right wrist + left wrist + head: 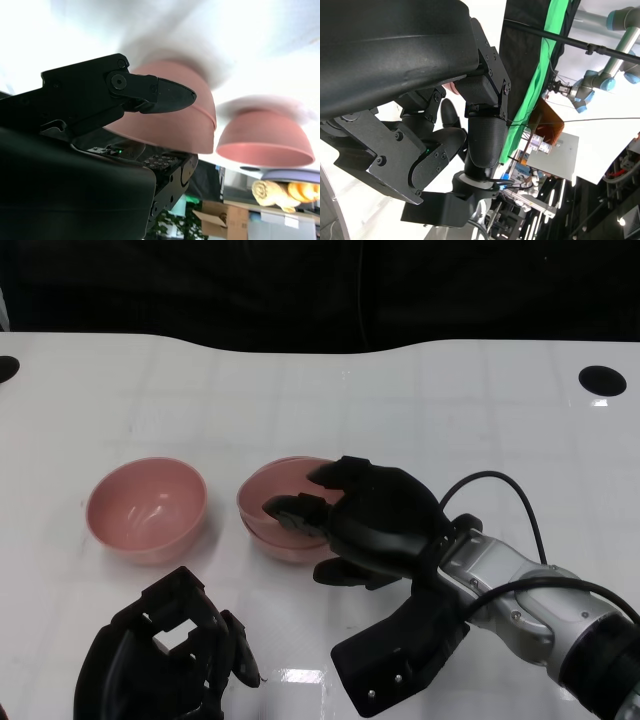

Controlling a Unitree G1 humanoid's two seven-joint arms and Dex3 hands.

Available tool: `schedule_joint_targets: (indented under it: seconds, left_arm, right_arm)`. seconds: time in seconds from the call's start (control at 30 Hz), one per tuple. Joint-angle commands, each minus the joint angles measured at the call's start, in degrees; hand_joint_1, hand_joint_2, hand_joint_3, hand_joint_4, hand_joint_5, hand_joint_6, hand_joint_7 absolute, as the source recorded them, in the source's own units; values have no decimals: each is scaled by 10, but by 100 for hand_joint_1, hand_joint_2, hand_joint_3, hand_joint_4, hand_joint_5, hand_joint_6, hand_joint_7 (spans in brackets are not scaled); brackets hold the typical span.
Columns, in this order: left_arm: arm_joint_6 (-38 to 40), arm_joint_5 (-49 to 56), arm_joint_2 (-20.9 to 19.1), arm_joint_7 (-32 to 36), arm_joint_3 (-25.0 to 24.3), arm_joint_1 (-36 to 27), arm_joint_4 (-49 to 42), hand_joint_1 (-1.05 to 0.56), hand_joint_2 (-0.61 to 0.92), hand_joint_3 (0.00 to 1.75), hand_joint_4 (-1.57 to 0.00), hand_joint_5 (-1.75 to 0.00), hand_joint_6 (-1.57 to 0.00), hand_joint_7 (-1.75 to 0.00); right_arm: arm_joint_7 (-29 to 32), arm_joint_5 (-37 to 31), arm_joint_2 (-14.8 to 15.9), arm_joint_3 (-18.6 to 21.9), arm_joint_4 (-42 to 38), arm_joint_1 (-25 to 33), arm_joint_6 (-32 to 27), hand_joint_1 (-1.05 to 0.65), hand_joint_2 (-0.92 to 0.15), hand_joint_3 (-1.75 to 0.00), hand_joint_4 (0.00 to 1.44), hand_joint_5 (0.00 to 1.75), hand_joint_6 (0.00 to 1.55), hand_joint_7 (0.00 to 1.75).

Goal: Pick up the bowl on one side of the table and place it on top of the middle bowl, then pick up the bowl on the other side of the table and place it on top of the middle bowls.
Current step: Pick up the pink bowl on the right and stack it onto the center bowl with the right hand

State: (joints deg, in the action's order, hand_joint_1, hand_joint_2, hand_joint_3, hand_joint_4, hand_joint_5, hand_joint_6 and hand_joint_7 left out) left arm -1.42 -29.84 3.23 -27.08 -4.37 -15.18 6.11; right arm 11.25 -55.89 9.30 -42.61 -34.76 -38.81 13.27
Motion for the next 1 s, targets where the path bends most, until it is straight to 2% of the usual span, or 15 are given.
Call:
schedule_joint_targets:
  seconds: [0.03, 0.37, 0.5, 0.63, 0.73, 0.83, 0.93, 1.0]
  left_arm:
    - [-2, 4, -6, 2, -1, -3, 2, -9, 45, 128, -84, -169, -84, -145]
    - [2, 4, -8, 4, -2, -2, 3, -9, 44, 130, -84, -169, -84, -145]
    - [-1, 5, -9, 3, -4, -2, 1, -8, 44, 129, -85, -168, -84, -145]
    - [-9, 3, -7, -2, -5, -1, -4, -9, 44, 130, -85, -167, -84, -145]
    - [-10, 4, -8, -2, -6, -1, -4, -9, 43, 133, -86, -167, -84, -146]
    - [-10, 6, -8, 2, -8, -2, -3, -9, 42, 137, -86, -166, -82, -147]
    - [-12, 12, -8, 7, -8, -2, -1, -8, 41, 138, -86, -166, -82, -148]
    - [-13, 18, -8, 12, -8, -2, 1, -9, 41, 138, -85, -166, -81, -149]
  right_arm:
    - [-7, 4, 4, 0, -18, 8, -2, -85, -92, -57, 13, 11, 17, 0]
    - [13, 28, -13, 13, -59, 4, 16, -84, -92, -56, 11, 11, 11, 0]
    - [79, 46, -21, 27, -75, 11, 49, -77, -92, -49, 16, 15, 15, 2]
    - [130, 93, -23, 63, -67, 39, 103, -70, -92, -50, 18, 19, 16, 2]
    - [134, 119, -20, 82, -50, 60, 122, -66, -92, -49, 25, 25, 23, 6]
    - [124, 141, -11, 100, -20, 89, 131, -56, -92, -40, 25, 54, 37, 12]
    - [113, 162, -3, 118, 3, 116, 143, -49, -92, -30, 29, 64, 45, 16]
    - [107, 178, -1, 130, 14, 133, 155, -43, -92, -24, 37, 72, 52, 19]
